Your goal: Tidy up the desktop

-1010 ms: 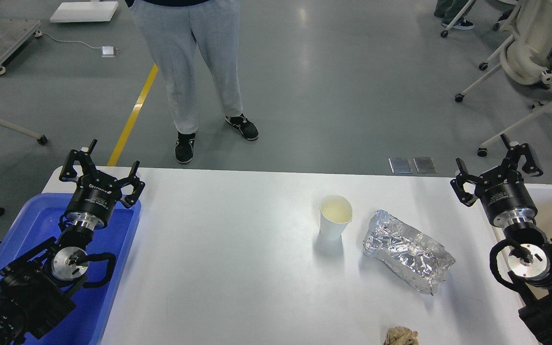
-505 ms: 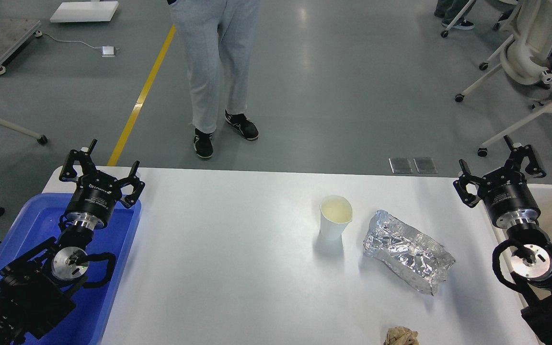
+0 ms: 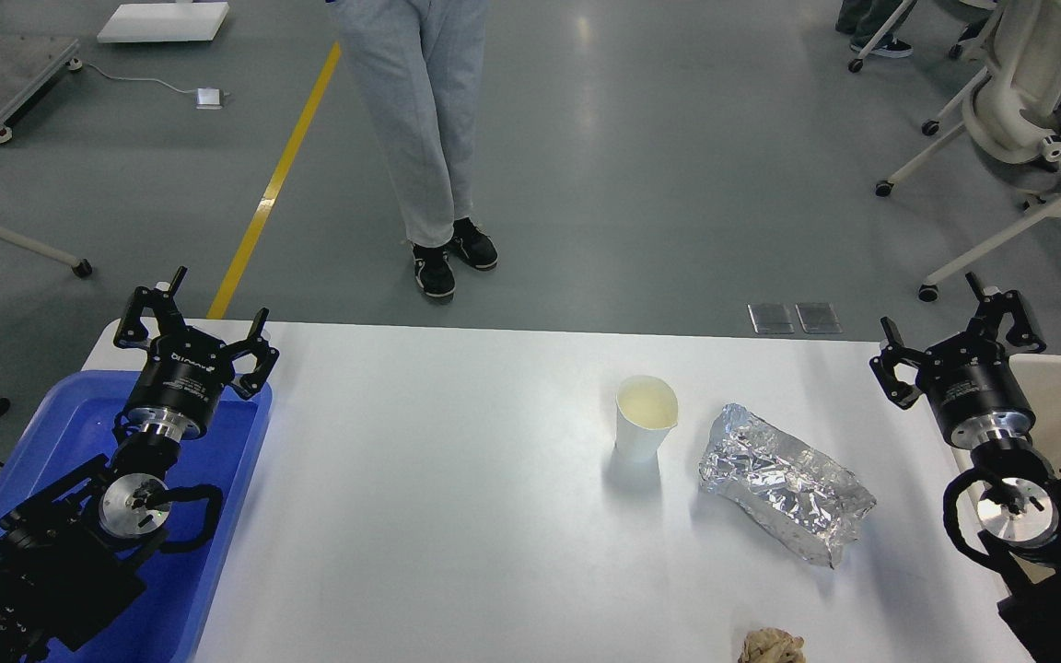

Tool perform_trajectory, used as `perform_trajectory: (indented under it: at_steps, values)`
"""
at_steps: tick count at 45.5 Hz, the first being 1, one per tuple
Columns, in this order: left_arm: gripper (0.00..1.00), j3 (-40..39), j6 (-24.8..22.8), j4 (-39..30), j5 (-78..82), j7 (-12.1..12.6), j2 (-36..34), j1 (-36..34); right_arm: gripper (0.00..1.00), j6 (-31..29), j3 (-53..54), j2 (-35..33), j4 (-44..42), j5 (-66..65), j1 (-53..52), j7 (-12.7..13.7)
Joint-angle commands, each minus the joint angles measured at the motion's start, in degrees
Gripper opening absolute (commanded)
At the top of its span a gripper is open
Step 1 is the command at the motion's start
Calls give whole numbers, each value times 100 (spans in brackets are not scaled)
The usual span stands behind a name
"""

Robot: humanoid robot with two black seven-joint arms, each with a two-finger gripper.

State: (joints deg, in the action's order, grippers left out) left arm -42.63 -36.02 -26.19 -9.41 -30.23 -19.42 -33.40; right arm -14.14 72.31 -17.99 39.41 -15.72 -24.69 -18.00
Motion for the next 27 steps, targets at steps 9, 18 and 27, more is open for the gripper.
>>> perform_trajectory:
  at_steps: [9, 18, 27]
  values:
    - [100, 0, -2, 0, 0, 0, 0, 0, 99, -133, -648, -284, -223, 60, -299, 279]
    - [100, 0, -2, 0, 0, 0, 0, 0, 99, 7, -683, -442, 338, 139, -361, 631]
    - [100, 0, -2, 0, 0, 9, 0, -9, 99, -45, -1298, -1075, 1262, -36, -194, 631]
